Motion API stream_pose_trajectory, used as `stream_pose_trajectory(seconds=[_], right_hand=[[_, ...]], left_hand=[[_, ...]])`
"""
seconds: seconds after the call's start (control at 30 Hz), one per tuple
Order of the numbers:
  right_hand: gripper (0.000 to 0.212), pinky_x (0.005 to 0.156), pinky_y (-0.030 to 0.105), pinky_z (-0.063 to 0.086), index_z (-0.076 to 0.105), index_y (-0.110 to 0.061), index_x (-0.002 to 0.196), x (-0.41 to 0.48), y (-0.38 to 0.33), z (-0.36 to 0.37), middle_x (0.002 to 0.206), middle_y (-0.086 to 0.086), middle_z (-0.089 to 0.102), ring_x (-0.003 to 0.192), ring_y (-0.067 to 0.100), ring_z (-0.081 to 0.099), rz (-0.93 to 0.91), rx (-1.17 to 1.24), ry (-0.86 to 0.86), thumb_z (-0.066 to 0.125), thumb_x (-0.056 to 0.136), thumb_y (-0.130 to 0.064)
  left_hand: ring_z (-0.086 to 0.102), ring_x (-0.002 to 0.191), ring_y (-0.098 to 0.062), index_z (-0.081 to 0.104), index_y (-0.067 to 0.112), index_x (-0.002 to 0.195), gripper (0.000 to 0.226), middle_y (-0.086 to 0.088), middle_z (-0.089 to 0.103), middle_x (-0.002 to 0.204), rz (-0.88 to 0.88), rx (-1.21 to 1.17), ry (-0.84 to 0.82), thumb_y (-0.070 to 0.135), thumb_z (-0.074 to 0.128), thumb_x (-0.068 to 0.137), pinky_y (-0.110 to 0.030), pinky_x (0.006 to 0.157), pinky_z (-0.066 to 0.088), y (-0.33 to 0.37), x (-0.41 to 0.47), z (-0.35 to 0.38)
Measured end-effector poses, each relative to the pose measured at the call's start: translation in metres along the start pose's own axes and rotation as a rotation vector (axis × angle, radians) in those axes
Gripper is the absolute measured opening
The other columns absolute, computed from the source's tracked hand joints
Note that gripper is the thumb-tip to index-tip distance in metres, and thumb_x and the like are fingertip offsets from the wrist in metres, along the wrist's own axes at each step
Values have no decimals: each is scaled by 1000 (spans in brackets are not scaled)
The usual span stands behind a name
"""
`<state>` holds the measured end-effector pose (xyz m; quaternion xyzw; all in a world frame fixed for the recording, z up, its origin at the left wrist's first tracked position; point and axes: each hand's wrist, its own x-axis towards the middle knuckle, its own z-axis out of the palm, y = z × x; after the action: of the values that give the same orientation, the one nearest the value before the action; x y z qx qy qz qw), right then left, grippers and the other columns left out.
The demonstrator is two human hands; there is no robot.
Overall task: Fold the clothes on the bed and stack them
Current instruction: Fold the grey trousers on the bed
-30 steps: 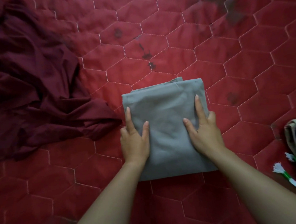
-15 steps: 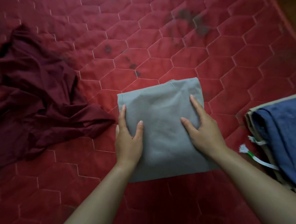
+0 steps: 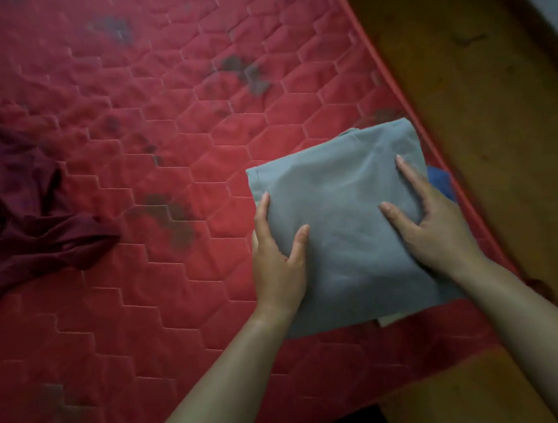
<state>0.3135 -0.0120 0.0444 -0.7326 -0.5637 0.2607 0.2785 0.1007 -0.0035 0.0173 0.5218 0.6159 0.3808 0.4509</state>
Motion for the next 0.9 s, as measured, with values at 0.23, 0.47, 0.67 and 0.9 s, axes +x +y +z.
stream_pose_trajectory(seconds=[0.23, 0.47, 0.67, 0.9], right_hand=[[64, 103, 21, 23, 22, -48, 141, 5, 88, -73, 145, -4, 39, 130, 10, 36, -5, -82, -51, 54, 86, -46], [68, 104, 36, 33, 10, -49, 142, 1, 186, -48, 137, 14, 36, 126, 29, 40, 107, -111, -347, 52, 91, -38], [65, 76, 22, 41, 26, -40, 143, 3, 190, -45, 102, -2, 41, 86, 10, 46, -53, -3, -135, 59, 87, -33], [63, 92, 21, 33, 28, -40, 142, 10, 192, -41, 124, 0, 36, 111, 12, 42, 64, 9, -170, 59, 87, -36]], left_hand=[[36, 122, 13, 30, 54, 130, 63, 39, 34, 130, 0, -54, 30, 37, 67, 82, -13, 100, 33, 13, -43, 106], [44, 103, -3, 15, 39, 142, 70, 1, 38, 129, -160, 376, -110, 39, 59, 87, -17, 86, 32, -37, -45, 156], [41, 124, -17, 24, 23, 138, 61, -4, 38, 138, -67, 276, 110, 25, 59, 89, -32, 104, 35, -30, -34, 164], [30, 129, -27, 24, 18, 143, 64, -14, 24, 140, -152, 488, 156, 28, 57, 89, -37, 107, 27, -29, -32, 162]])
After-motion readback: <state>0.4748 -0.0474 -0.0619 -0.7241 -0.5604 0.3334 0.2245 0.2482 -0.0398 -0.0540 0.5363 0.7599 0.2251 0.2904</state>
